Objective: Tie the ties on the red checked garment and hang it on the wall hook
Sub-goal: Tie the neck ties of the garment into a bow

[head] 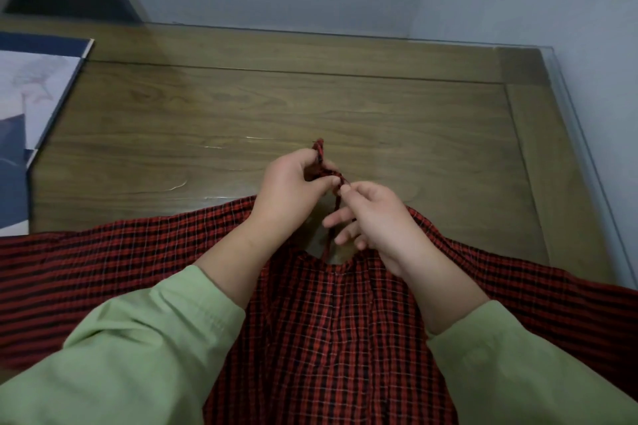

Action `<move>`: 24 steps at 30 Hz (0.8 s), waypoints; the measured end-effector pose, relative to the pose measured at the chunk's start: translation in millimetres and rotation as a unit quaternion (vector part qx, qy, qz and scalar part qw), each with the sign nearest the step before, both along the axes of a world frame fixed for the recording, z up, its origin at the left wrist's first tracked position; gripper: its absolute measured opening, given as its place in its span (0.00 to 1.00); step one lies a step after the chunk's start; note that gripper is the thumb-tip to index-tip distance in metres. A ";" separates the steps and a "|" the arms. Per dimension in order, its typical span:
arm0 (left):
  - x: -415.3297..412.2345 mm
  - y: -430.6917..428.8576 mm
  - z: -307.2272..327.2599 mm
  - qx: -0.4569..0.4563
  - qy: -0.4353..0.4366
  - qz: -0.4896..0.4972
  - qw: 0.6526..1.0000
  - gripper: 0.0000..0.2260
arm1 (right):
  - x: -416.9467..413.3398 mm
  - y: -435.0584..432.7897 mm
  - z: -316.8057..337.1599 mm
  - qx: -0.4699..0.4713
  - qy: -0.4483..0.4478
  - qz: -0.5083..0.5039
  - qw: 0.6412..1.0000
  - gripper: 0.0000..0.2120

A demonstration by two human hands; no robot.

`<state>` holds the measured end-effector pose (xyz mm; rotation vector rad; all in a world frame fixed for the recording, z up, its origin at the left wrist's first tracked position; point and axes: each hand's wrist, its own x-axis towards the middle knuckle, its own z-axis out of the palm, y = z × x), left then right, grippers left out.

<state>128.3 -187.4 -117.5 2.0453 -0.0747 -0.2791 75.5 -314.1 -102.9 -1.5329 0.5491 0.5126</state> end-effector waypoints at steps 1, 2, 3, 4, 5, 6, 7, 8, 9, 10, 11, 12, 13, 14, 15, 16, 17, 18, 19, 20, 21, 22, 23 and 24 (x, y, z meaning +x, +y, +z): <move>-1.6 -0.3 0.3 -0.028 0.011 0.015 0.999 0.06 | 1.0 0.0 1.0 0.026 0.009 -0.005 1.000 0.10; -3.3 -0.3 0.4 -0.055 0.021 0.028 0.998 0.06 | 2.3 0.0 1.3 0.055 0.018 -0.017 0.998 0.11; -4.6 -0.3 0.2 -0.079 0.029 0.038 0.996 0.06 | 4.0 -0.4 1.4 0.084 0.026 -0.035 0.995 0.11; -5.8 0.0 -0.2 -0.100 0.034 0.043 0.993 0.06 | 5.9 -0.3 1.1 0.112 0.030 -0.056 0.992 0.11; -6.8 0.4 -0.9 -0.119 0.040 0.043 0.991 0.07 | 7.8 -0.3 0.7 0.137 0.027 -0.078 0.987 0.10; -7.8 0.7 -1.2 -0.140 0.042 0.038 0.989 0.07 | 9.3 0.2 0.1 0.161 0.018 -0.098 0.982 0.10; -8.6 0.9 -1.8 -0.157 0.040 0.033 0.986 0.07 | 10.3 0.3 -0.2 0.182 0.003 -0.116 0.977 0.10; -9.4 1.2 -2.4 -0.167 0.037 0.033 0.985 0.08 | 10.6 0.5 -0.7 0.197 -0.012 -0.132 0.971 0.09; -10.3 1.4 -2.7 -0.173 0.035 0.037 0.984 0.08 | 10.4 0.5 -1.4 0.205 -0.026 -0.146 0.967 0.08; -10.9 1.8 -3.0 -0.179 0.037 0.042 0.982 0.07 | 9.9 0.6 -2.4 0.207 -0.038 -0.159 0.965 0.07; -11.6 2.0 -3.2 -0.182 0.037 0.048 0.981 0.07 | 9.1 0.7 -3.9 0.205 -0.047 -0.170 0.963 0.07; -11.9 2.3 -4.0 -0.178 0.034 0.054 0.982 0.07 | 8.5 1.0 -5.8 0.200 -0.056 -0.181 0.961 0.06; -12.4 3.2 -5.8 -0.169 0.027 0.060 0.983 0.07 | 7.8 1.1 -8.4 0.193 -0.066 -0.191 0.960 0.06; -13.2 4.0 -8.0 -0.160 0.020 0.066 0.985 0.07 | 7.5 1.9 -11.5 0.184 -0.078 -0.201 0.959 0.06; -14.4 4.8 -10.2 -0.156 0.016 0.071 0.985 0.07 | 7.0 2.3 -14.0 0.174 -0.090 -0.211 0.958 0.06; -16.1 4.8 -12.0 -0.155 0.015 0.076 0.985 0.07 | 6.7 3.4 -16.8 0.163 -0.098 -0.219 0.957 0.07; -17.9 4.5 -14.2 -0.151 0.014 0.080 0.985 0.07 | 6.1 4.5 -19.4 0.155 -0.101 -0.226 0.956 0.07; -19.8 3.5 -16.3 -0.147 0.011 0.083 0.986 0.07 | 5.7 5.8 -21.6 0.152 -0.101 -0.235 0.955 0.07; -21.6 2.6 -18.2 -0.141 0.007 0.087 0.986 0.07 | 5.5 7.3 -23.4 0.156 -0.100 -0.245 0.951 0.07; -23.1 1.8 -20.2 -0.137 0.003 0.091 0.986 0.08 | 5.3 8.8 -25.5 0.163 -0.100 -0.256 0.948 0.07; -24.5 1.0 -22.0 -0.134 0.000 0.097 0.986 0.08 | 5.2 10.0 -27.5 0.167 -0.100 -0.264 0.945 0.08; -25.1 0.8 -24.6 -0.132 -0.001 0.108 0.985 0.08 | 5.3 10.7 -30.0 0.167 -0.100 -0.272 0.943 0.08; -26.0 1.2 -27.2 -0.132 0.000 0.121 0.984 0.09 | 5.2 10.7 -32.3 0.167 -0.099 -0.280 0.940 0.08; -26.9 2.2 -30.2 -0.129 0.001 0.136 0.982 0.09 | 5.1 10.5 -34.4 0.168 -0.098 -0.289 0.937 0.08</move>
